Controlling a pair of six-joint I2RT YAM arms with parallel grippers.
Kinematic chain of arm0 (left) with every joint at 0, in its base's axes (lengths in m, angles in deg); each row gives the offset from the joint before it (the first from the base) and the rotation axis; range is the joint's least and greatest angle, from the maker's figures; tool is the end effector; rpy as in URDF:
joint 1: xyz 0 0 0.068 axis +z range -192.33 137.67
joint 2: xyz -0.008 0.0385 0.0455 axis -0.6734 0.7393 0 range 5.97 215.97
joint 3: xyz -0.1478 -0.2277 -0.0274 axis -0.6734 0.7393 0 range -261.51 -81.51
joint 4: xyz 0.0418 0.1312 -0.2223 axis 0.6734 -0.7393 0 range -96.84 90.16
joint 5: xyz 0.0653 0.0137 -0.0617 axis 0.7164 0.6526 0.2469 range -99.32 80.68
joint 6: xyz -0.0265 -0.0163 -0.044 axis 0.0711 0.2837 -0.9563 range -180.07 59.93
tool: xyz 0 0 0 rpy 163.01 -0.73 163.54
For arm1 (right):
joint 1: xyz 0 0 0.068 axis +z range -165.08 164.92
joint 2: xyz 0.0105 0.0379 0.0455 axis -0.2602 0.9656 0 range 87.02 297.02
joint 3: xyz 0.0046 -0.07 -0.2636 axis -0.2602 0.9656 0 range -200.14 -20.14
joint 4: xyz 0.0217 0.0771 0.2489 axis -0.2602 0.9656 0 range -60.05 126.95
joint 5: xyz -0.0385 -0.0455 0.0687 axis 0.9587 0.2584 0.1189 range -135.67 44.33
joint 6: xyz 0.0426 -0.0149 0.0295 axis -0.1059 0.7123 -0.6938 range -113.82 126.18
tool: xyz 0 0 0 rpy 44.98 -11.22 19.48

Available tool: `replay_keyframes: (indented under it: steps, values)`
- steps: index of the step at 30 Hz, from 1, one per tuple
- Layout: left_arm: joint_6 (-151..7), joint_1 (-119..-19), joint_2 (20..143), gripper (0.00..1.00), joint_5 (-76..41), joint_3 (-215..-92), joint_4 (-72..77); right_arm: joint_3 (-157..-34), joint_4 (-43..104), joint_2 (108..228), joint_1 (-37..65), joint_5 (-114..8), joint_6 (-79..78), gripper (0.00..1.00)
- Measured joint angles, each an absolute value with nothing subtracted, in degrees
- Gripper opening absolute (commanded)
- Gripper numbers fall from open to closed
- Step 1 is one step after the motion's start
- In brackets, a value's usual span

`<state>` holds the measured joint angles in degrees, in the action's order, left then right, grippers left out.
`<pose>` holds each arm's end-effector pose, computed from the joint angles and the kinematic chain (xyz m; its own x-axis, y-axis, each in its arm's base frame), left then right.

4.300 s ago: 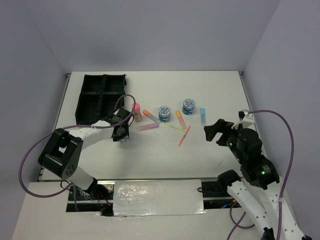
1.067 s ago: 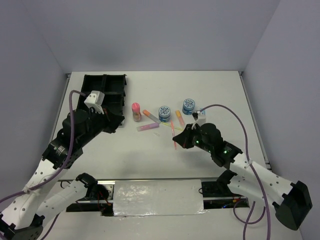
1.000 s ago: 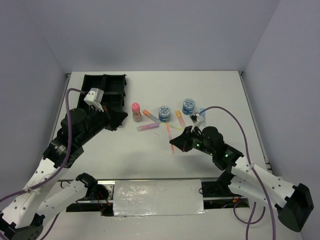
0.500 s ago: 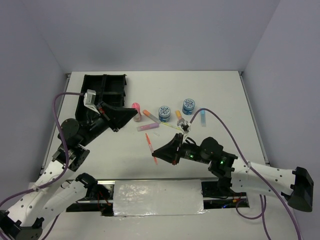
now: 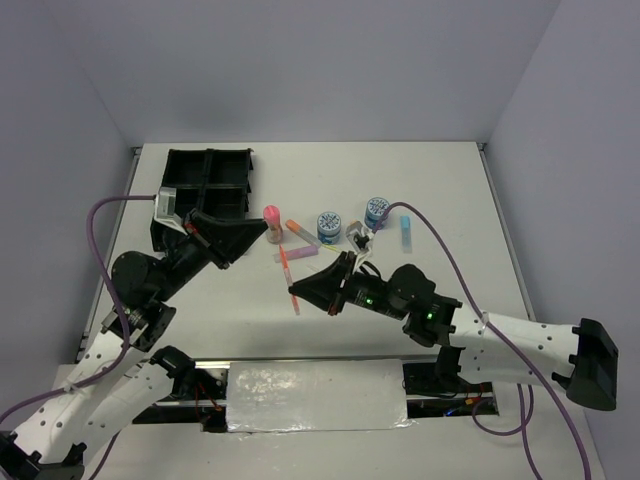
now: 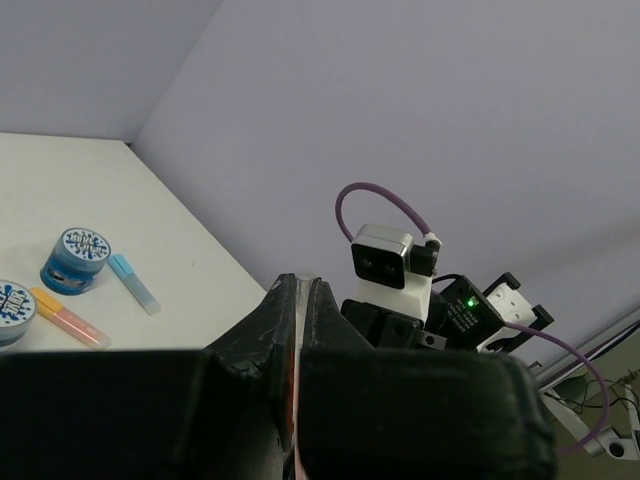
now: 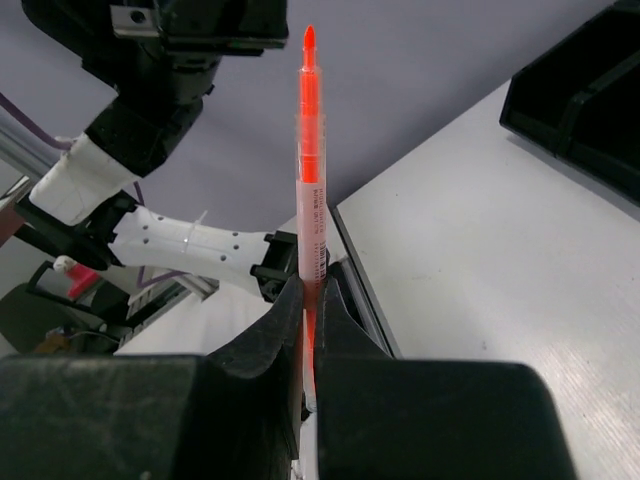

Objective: Sort the stationery into containers
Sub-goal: Pick up the pen from the center of the board, then close the pen cap on the pen.

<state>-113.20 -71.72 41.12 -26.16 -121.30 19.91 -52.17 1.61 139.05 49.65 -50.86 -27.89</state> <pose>0.1187 -0.0786 0.3897 -0.3439 -0.6851 -0.6422 0.7076 0.2605 -0.6569 0.0897 0.1973 0.3101 -0.4746 0.3014 -0.8270 -0.8124 0.2116 0.5434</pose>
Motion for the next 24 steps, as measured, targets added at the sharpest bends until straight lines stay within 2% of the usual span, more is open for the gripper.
replay_keyframes:
  steps: [24]
  values:
    - [-114.22, -71.74, 40.53, 0.0, -24.85, -119.12, 20.04, -55.78, 1.85, 143.22, 50.04, -50.12, -25.75, 0.0]
